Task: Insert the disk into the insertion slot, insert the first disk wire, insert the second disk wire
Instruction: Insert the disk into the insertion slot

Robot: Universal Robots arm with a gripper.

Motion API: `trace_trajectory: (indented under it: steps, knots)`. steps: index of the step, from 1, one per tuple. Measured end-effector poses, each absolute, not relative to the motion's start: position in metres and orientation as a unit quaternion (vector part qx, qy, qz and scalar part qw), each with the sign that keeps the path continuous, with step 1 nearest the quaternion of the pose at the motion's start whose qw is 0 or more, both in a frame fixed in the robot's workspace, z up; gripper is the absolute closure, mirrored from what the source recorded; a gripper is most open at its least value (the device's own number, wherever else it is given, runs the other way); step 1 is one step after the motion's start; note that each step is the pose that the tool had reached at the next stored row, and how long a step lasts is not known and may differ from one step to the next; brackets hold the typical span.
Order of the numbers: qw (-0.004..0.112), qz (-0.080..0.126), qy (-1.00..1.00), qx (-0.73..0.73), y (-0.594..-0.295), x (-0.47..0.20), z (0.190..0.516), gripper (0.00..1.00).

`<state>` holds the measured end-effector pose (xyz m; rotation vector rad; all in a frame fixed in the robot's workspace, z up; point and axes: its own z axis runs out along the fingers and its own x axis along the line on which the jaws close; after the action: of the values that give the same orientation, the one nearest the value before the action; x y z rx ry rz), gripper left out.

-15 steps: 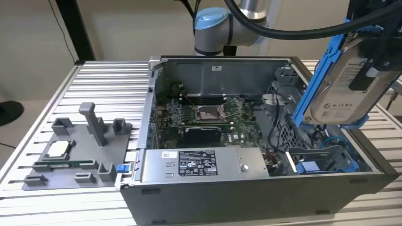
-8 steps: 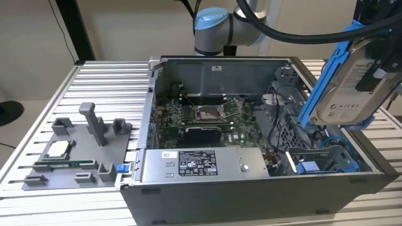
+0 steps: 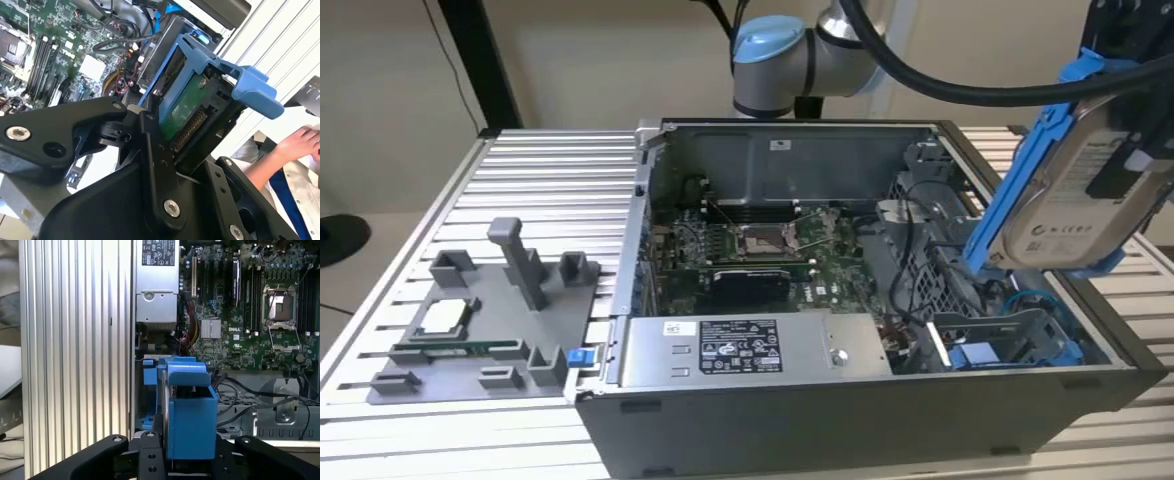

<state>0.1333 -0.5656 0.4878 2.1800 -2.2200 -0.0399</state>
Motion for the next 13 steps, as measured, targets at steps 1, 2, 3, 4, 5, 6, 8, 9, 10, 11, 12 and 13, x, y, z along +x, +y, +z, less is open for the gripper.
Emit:
trace_trajectory:
  steps: [1,2,3,4,5,6,8,9,10,11,12,13]
  knots:
    - [0.015,-0.013,-0.713,0.701,-0.5659,0.1339,0.4875,1.0]
    - [0.015,-0.013,-0.713,0.701,-0.566,0.1341,0.4873,1.0]
    - [0.015,-0.013,-0.713,0.7,-0.566,0.1341,0.4873,1.0]
    - [0.015,-0.013,-0.713,0.7,-0.566,0.1341,0.4873,1.0]
    - [0.015,-0.013,-0.713,0.701,-0.566,0.1342,0.4872,1.0]
    - [0.015,-0.013,-0.713,0.701,-0.566,0.1342,0.4872,1.0]
    - [0.015,-0.013,-0.713,0.701,-0.566,0.1342,0.4869,1.0]
    - [0.015,-0.013,-0.713,0.701,-0.566,0.1342,0.4866,1.0]
    - [0.015,-0.013,-0.713,0.701,-0.566,0.1342,0.4864,1.0]
    - [0.015,-0.013,-0.713,0.701,-0.566,0.1342,0.4861,1.0]
    - [0.015,-0.013,-0.713,0.701,-0.566,0.1342,0.4858,1.0]
    - [0.015,-0.013,-0.713,0.701,-0.566,0.1342,0.4853,1.0]
